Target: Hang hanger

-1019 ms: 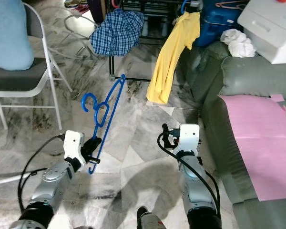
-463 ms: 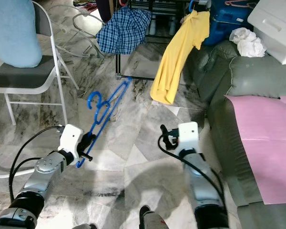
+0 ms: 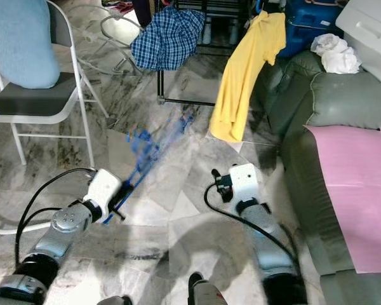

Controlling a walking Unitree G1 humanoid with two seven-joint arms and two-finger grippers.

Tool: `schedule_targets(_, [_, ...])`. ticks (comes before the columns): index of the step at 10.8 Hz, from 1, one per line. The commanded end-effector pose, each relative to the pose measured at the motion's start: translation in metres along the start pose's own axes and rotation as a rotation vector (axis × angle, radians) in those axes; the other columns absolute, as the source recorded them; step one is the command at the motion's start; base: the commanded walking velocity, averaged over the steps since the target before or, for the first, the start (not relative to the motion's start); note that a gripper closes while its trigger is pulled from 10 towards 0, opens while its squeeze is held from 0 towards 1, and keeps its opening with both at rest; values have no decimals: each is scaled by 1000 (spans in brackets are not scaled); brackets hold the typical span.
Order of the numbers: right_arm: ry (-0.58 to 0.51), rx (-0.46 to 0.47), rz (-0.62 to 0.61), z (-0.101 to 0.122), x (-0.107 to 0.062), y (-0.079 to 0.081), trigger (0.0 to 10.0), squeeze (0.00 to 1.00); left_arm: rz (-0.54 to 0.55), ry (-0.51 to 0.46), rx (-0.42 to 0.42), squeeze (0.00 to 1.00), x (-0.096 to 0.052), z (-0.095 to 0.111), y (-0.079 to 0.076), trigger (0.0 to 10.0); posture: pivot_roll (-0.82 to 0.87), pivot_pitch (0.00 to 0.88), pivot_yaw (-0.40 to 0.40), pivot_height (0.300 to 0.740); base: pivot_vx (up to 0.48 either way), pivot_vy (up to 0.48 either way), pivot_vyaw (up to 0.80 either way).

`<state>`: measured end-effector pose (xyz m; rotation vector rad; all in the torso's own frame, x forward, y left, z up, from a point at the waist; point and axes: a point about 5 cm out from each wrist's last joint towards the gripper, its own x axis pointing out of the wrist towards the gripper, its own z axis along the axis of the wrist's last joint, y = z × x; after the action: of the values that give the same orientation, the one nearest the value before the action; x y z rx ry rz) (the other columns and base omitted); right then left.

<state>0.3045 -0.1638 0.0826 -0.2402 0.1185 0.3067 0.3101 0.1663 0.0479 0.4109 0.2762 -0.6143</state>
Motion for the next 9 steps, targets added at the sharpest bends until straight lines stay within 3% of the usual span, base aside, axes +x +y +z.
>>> schedule_targets(1, [-39, -132, 107, 12, -1, 1, 10000, 1000, -100, 18, 97, 0, -1, 1, -2, 10000, -60, 179, 21, 740, 0, 0, 0])
schedule_targets(2, [-33, -257, 198, 16, -3, -3, 10000, 1000, -179, 32, 181, 0, -3, 0, -5, 10000, -61, 180, 23, 740, 0, 0, 0])
schedule_targets(3, [-35, -349, 311, 19, -7, -2, 10000, 906, -220, 42, 229, 0, -4, 0, -5, 10000, -61, 181, 26, 740, 0, 0, 0])
schedule_targets(4, [-5, -472, 430, 21, -11, -9, 10000, 0, -309, 17, 327, 0, -6, 6, -8, 10000, -65, 183, 34, 740, 0, 0, 0])
schedule_targets(6, [6, -558, 496, 30, -7, -23, 10000, 0, -355, -75, 406, 0, -2, 29, -10, 10000, -67, 185, 35, 740, 0, 0, 0])
schedule_targets(8, [19, -621, 555, 35, -3, -24, 10000, 0, -387, -121, 444, 0, -1, 37, -15, 10000, -69, 186, 36, 740, 0, 0, 0])
schedule_targets(9, [8, -605, 570, 37, 0, -23, 10000, 1000, -395, -136, 449, 0, 0, 39, -17, 10000, -69, 186, 36, 740, 0, 0, 0])
